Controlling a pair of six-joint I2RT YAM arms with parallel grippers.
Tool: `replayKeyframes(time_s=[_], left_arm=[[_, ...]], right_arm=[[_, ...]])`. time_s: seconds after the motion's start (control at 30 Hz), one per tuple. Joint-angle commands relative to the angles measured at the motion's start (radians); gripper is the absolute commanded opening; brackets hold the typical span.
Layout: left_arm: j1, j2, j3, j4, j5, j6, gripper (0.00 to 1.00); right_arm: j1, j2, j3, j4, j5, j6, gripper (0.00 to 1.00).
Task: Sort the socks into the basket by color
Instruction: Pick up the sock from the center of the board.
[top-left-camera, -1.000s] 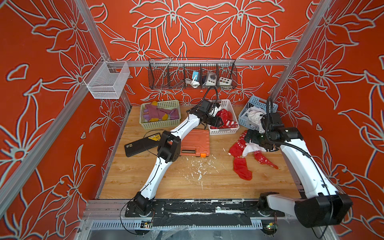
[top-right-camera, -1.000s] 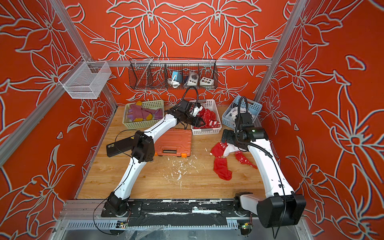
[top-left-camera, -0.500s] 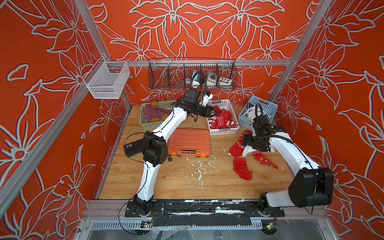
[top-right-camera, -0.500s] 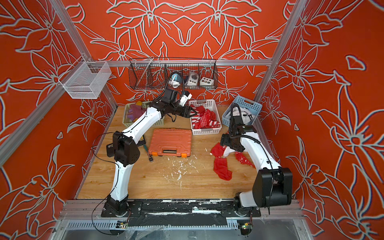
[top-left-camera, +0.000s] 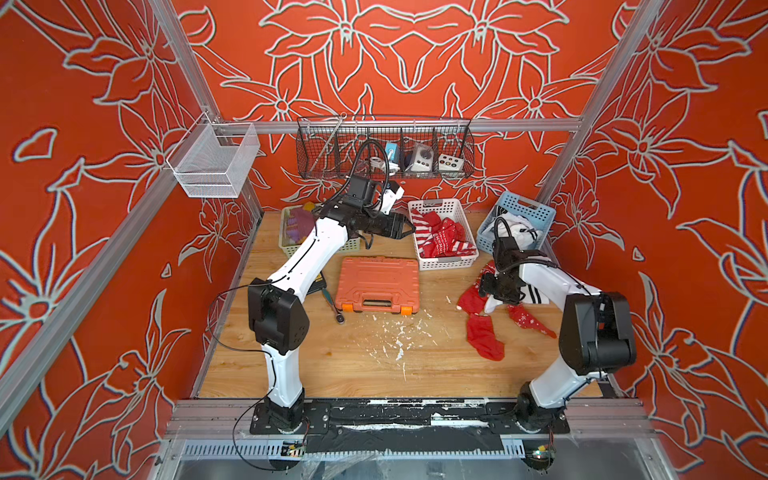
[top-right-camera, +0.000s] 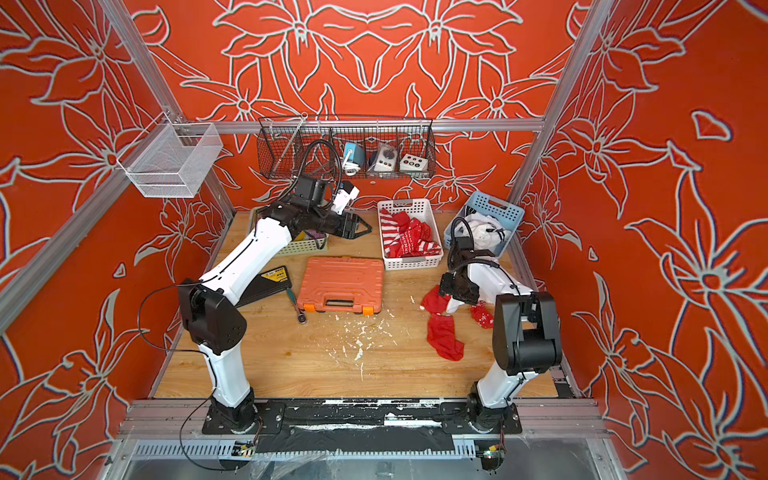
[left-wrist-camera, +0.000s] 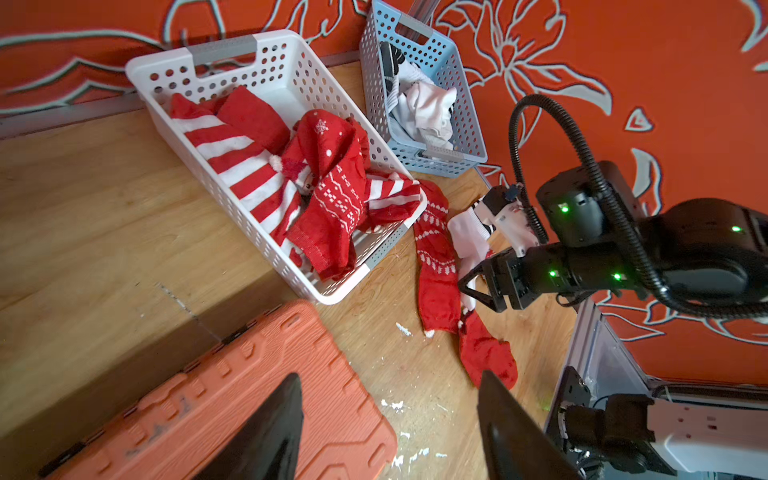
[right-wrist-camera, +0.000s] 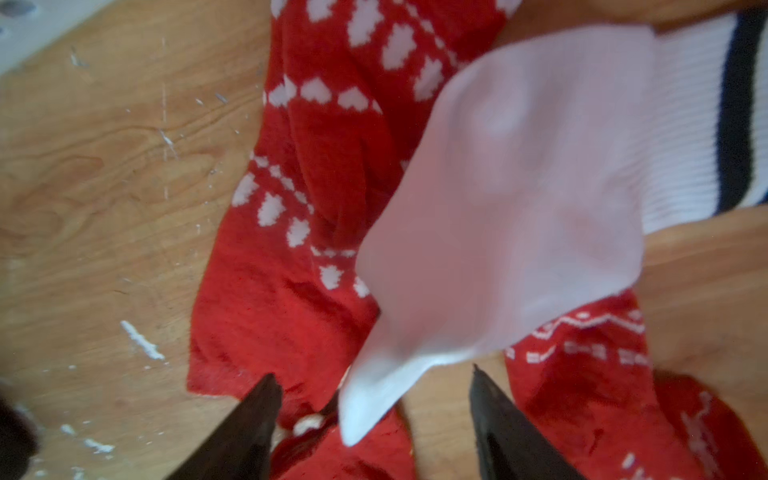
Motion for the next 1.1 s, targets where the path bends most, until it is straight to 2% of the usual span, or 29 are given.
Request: replayKeyframes(time_s=[0.0,0.17,0.2,0.4,0.73,0.9,1.07], left_arm=[[0.017,-0.081,-0.040,-0.029,0.022,0.004,0.65],[0.037,-0.156,-0.102,-0.040,0.017,0.000,0.64],[0.042,-0.166,-0.112,-0.040,0.017,-0.001,0.64],[0.074,-0.230,-0.156,-0.053,0.034,-0.007,0.64],[0.107,-0.294,-0.157,-0.099,0.054,0.007,0.64],[0.144,-0.290,-0.114,-0.123,0.096,0.002,0.64],[0.153,-0.287,-0.089,-0.131,0.105,-0.004,0.64]], right_arm=[[-0.014,0.017,-0.001,0.015,0.043,0.010,0.53],[-0.014,-0.009,-0.019,0.019,0.030,0.011,0.03],[-0.014,-0.013,-0.020,0.015,0.025,0.010,0.00],[-0.014,-0.076,-0.005,-0.021,0.013,0.006,0.00],[-0.015,-0.259,0.116,-0.158,0.027,-0.011,0.00],[-0.015,-0.311,0.212,-0.194,0.042,-0.026,0.00],[-0.017,-0.281,0.363,-0.182,0.068,-0.065,0.00]])
